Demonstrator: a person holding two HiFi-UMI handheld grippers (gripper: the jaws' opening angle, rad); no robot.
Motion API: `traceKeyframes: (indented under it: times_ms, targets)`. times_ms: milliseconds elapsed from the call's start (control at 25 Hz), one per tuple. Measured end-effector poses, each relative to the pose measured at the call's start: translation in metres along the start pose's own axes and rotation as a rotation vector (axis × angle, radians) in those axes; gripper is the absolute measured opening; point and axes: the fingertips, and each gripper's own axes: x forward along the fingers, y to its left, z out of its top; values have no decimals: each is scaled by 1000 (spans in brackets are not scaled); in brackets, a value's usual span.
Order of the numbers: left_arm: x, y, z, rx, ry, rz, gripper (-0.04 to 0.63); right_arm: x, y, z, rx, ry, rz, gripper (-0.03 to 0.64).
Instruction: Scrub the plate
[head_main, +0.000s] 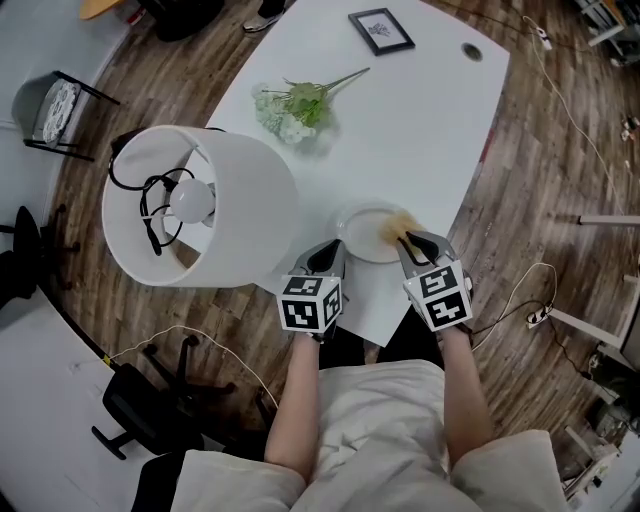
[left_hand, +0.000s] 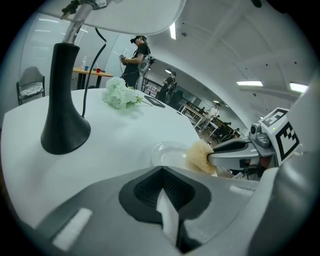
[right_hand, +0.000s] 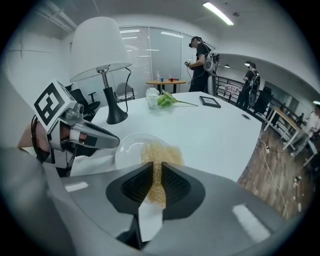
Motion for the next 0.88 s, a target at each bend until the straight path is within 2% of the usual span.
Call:
traceKeyframes:
  times_ms: [240, 560, 880]
  targets:
    - [-1, -1, -1, 2, 8, -9, 2, 5, -14, 4, 13, -2, -36, 75]
    - [-1, -3, 1, 5, 2, -9, 2, 24, -5, 24, 30, -54, -40, 75]
    - [0, -2, -1, 22, 8, -15, 2, 43, 25, 47, 15, -70, 26, 75]
